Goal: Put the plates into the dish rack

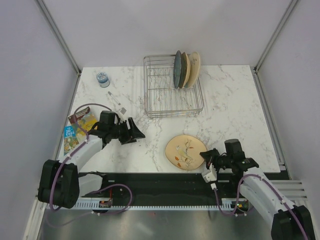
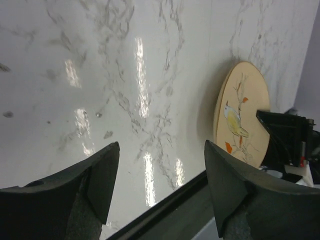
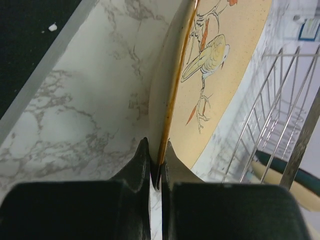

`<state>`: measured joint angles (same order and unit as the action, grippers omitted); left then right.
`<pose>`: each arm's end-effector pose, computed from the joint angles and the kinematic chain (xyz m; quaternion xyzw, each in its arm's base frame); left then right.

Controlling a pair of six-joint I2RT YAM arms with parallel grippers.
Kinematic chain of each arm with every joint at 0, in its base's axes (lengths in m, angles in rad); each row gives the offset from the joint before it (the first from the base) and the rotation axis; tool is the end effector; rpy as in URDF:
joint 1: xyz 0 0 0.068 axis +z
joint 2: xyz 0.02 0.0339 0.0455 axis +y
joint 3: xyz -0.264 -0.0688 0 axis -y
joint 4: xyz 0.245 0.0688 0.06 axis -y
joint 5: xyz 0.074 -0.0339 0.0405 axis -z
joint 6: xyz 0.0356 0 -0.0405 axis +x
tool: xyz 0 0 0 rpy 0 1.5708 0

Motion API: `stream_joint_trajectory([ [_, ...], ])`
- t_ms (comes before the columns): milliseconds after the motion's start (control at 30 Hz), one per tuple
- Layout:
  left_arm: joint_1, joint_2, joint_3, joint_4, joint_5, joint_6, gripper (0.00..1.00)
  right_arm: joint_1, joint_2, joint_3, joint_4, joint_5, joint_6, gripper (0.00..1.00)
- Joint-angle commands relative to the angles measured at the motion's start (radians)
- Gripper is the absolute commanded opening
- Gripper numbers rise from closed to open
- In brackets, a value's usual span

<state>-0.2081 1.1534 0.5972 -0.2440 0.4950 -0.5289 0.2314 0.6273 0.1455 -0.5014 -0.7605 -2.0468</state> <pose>0.2177 -0.0633 0.2009 -0.0526 0.9016 -0.3430 0.2581 0.0980 0.0483 0.1250 -0.8522 0.2743 0.0068 0.4455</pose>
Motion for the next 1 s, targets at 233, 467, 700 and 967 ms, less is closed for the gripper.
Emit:
stream_joint_trajectory([
  [233,-0.142,0.235,-0.056,0.288,0.335,-0.31,0.7,0.157,0.637,-0.041,0.533,0.016,-0.618,0.0],
  [467,-0.208,0.348,-0.034,0.368,0.257,-0.381,0.71,0.232,0.89,0.035,0.796,-0.002,-0.615,0.0],
  [700,-0.234,0.419,-0.022,0.437,0.231,-0.424,0.69,0.264,0.921,0.059,0.915,-0.063,-0.531,0.0],
  [967,-0.24,0.378,-0.036,0.499,0.287,-0.398,0.12,0.328,0.796,0.025,1.02,-0.089,-0.29,0.0],
])
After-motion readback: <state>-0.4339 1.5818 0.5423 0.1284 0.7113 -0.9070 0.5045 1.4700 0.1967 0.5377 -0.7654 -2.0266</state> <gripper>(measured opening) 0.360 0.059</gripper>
